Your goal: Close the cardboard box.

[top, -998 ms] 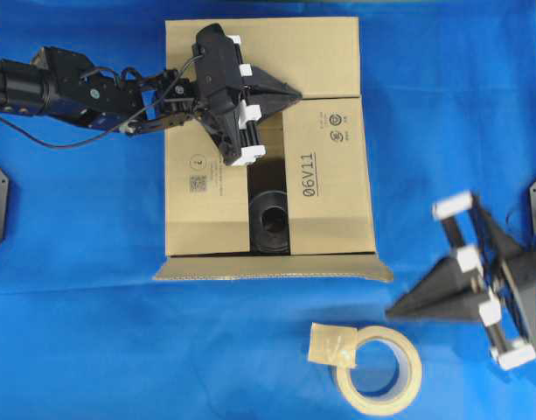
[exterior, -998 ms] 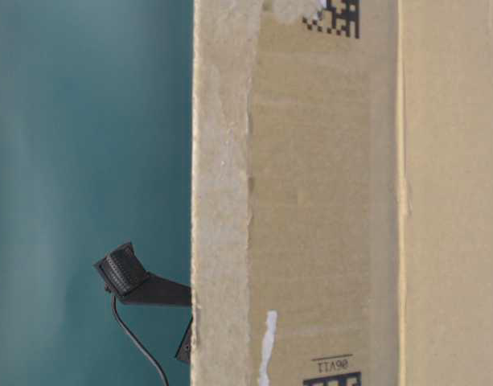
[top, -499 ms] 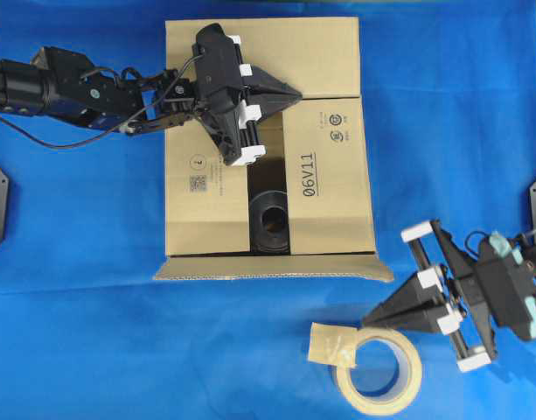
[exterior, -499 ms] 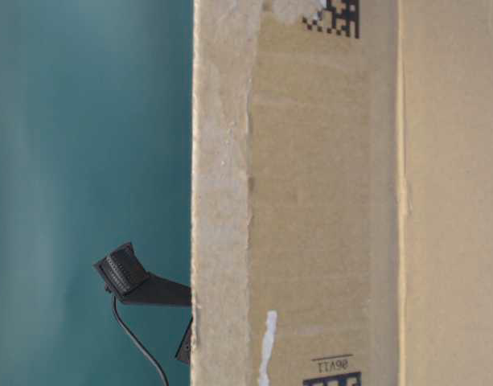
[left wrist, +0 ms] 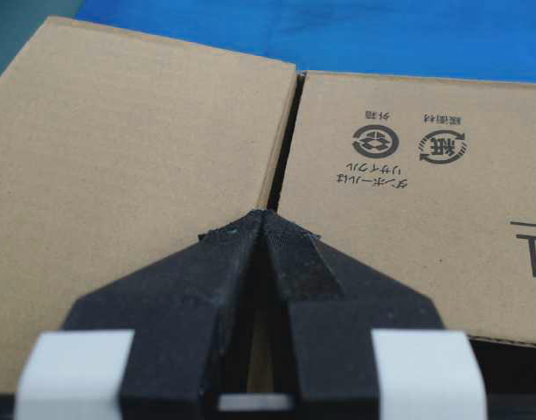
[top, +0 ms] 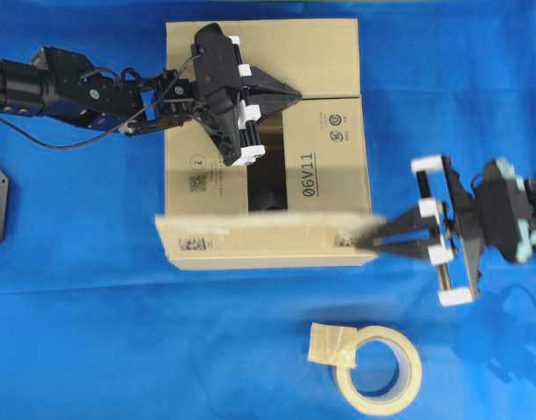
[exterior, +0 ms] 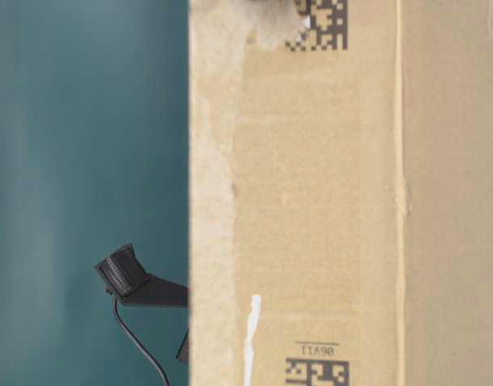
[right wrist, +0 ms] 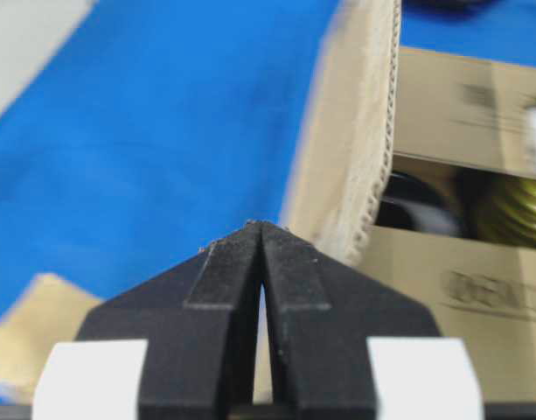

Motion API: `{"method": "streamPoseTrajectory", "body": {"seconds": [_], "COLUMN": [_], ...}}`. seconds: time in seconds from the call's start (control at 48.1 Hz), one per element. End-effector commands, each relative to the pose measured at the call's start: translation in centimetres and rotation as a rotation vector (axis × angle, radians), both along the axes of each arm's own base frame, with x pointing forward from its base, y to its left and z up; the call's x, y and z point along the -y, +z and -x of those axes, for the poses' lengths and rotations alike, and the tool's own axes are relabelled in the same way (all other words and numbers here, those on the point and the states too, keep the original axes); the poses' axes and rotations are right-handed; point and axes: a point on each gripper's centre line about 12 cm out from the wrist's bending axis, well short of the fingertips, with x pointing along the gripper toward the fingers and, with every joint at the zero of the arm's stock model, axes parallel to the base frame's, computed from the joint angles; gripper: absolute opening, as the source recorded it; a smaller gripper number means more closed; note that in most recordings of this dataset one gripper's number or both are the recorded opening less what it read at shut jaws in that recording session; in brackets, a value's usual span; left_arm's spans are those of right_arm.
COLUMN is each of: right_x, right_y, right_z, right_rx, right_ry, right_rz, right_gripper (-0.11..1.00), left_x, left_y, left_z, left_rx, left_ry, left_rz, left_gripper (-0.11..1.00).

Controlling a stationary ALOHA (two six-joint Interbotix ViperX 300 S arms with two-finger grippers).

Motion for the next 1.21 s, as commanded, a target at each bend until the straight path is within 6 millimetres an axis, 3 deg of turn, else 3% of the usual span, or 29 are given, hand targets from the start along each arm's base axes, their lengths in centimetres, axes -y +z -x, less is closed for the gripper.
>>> {"method": "streamPoseTrajectory", "body": {"seconds": [0.0,0.229,0.457,0.769,0.977,1.185], "right_x": [1.4,3.6,4.0,4.1,4.1,4.1], "right_y": [0.2,-2.0,-4.1,-4.5,-4.5,-4.4], "right_z": [-0.3,-1.0,-1.6,-2.1,-2.1,-2.1], "right_rx": [-0.003,-0.107,-0.181,-0.192,-0.19,-0.189], "right_ry": [-0.055,-0.142,-0.173,-0.18,-0.181,-0.181], "right_rz": [-0.011,-0.025,-0.042,-0.048,-0.048,-0.05], "right_gripper": [0.0,0.0,0.0,0.0,0.0,0.0], "left_x": [0.1,0.1,0.1,0.1,0.4,0.2], "left_y": [0.8,0.7,0.8,1.0,4.5,9.6], "left_z": [-0.1,-0.1,-0.1,0.0,0.3,1.2], "left_rx": [0.021,0.019,0.022,0.022,0.04,0.045], "left_ry": [-0.002,-0.002,-0.002,-0.001,-0.005,-0.005], "left_rz": [-0.005,-0.002,-0.003,0.0,0.0,-0.014], "left_gripper": [0.0,0.0,0.0,0.0,0.0,0.0]}}
